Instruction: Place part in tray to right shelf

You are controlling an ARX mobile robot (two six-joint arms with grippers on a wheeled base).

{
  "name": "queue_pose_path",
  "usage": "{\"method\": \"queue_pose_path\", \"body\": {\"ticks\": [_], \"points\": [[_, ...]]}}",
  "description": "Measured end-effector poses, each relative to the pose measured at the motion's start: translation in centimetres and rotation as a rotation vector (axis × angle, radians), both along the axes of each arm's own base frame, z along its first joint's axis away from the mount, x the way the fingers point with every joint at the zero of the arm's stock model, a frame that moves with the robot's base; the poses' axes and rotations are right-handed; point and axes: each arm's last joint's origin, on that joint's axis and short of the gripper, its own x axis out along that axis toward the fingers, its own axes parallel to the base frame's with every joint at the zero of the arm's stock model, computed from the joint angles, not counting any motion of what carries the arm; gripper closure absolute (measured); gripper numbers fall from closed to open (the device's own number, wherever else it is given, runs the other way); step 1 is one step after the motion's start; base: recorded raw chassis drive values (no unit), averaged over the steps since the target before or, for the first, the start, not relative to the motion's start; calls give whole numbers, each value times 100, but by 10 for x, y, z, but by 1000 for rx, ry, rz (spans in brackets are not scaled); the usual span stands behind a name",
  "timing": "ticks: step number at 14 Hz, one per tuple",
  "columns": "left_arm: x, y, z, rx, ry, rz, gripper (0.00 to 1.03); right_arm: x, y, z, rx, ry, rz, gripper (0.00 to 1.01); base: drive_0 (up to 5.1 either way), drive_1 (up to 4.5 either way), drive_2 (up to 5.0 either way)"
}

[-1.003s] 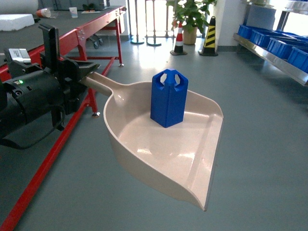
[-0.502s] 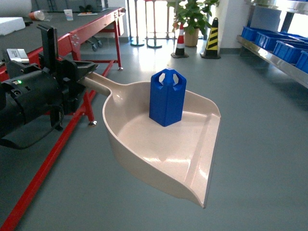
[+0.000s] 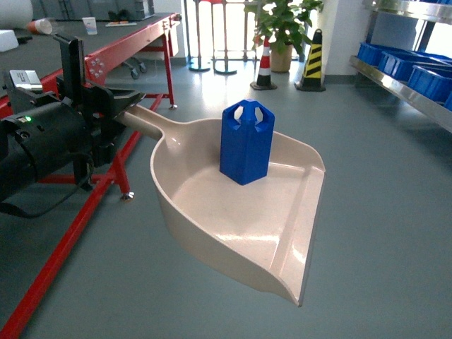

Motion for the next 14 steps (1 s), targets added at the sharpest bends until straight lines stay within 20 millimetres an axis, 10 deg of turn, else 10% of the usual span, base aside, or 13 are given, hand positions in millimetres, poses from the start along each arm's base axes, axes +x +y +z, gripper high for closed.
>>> {"method": "queue_pose_path", "body": {"ticks": [14], "points": [[0, 0, 0, -1, 0, 0, 87, 0, 0, 0, 1, -2, 0, 3, -7, 417, -431]]}}
